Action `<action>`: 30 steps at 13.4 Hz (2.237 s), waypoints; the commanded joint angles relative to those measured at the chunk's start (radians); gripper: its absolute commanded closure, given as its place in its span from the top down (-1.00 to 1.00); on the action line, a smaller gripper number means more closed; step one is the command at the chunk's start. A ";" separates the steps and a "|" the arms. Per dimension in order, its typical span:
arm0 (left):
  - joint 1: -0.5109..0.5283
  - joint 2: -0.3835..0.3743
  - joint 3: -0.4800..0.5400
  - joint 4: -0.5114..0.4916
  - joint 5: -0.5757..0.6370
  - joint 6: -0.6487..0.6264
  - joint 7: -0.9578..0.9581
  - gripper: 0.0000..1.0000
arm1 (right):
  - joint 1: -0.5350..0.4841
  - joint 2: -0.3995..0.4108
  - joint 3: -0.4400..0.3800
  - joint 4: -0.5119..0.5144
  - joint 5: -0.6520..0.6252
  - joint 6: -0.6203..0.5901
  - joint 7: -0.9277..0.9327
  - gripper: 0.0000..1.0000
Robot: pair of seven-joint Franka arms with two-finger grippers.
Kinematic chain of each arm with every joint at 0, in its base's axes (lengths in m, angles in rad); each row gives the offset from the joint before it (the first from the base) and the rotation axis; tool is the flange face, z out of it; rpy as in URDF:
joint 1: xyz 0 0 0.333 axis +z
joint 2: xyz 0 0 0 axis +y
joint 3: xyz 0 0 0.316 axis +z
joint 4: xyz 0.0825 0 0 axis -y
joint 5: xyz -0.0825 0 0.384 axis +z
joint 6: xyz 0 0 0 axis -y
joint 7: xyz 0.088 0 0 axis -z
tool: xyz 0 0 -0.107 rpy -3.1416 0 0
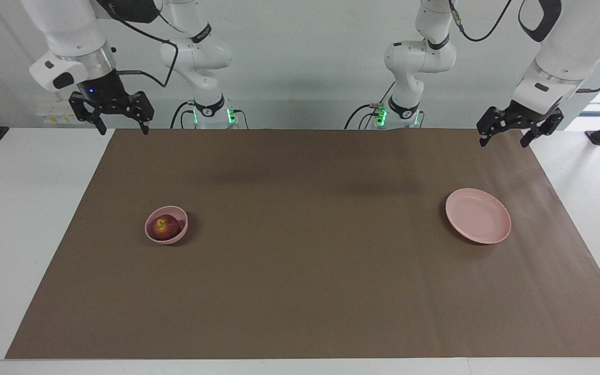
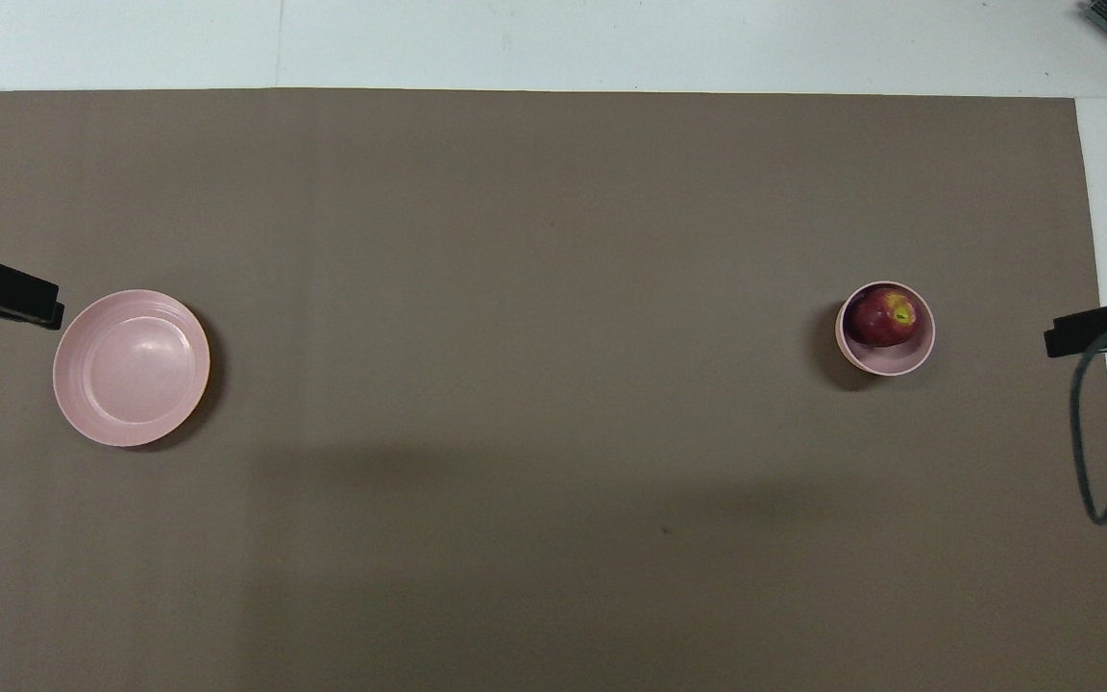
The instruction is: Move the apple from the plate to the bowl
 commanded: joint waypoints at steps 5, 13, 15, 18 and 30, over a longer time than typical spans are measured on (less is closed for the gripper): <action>0.107 -0.008 -0.085 0.019 -0.045 -0.020 -0.050 1.00 | 0.004 -0.023 0.023 0.007 0.035 -0.026 0.119 1.00; 0.119 -0.015 -0.076 0.014 -0.045 -0.037 -0.050 1.00 | 0.003 -0.029 0.024 0.008 0.077 -0.103 0.122 1.00; 0.119 -0.015 -0.076 0.014 -0.045 -0.037 -0.050 1.00 | 0.013 -0.027 0.012 0.007 0.075 -0.093 0.111 1.00; 0.119 -0.015 -0.076 0.014 -0.045 -0.037 -0.050 1.00 | 0.085 -0.027 -0.043 0.007 0.071 -0.087 0.099 1.00; 0.119 -0.015 -0.076 0.014 -0.045 -0.037 -0.050 1.00 | 0.125 -0.029 -0.074 0.004 0.051 -0.063 0.094 1.00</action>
